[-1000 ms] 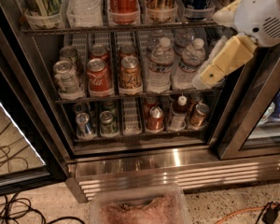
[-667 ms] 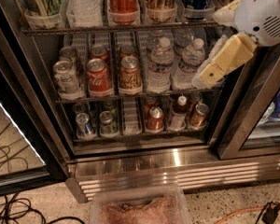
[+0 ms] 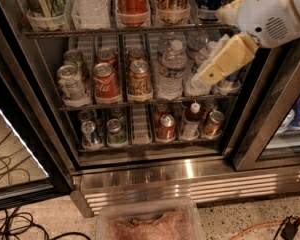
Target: Pick coke can from top shelf of fridge
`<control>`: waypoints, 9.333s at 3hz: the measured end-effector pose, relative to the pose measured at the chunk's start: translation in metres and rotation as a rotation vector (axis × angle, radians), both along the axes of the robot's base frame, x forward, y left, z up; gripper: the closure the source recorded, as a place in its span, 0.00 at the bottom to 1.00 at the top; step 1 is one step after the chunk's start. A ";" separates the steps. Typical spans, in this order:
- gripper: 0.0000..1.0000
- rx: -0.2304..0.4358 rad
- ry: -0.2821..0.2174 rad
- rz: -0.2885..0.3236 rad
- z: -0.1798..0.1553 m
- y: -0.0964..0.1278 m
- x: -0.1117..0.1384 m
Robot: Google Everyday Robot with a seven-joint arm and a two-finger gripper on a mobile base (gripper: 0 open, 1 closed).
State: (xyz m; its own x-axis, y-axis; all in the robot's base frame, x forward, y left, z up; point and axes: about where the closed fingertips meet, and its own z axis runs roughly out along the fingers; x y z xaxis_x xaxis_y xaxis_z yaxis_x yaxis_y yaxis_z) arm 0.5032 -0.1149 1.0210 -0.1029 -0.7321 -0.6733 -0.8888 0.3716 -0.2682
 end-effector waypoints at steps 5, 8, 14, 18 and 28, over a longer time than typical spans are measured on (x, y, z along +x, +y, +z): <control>0.00 0.420 -0.159 -0.001 0.033 0.125 0.014; 0.00 0.469 -0.188 -0.061 0.033 0.142 0.025; 0.10 0.583 -0.404 -0.413 0.025 0.151 0.062; 0.35 0.555 -0.514 -0.508 0.027 0.141 0.085; 0.77 0.613 -0.491 -0.488 0.037 0.153 0.142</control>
Offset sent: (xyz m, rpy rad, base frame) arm 0.0440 0.0859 0.0363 0.3805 -0.1813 -0.0175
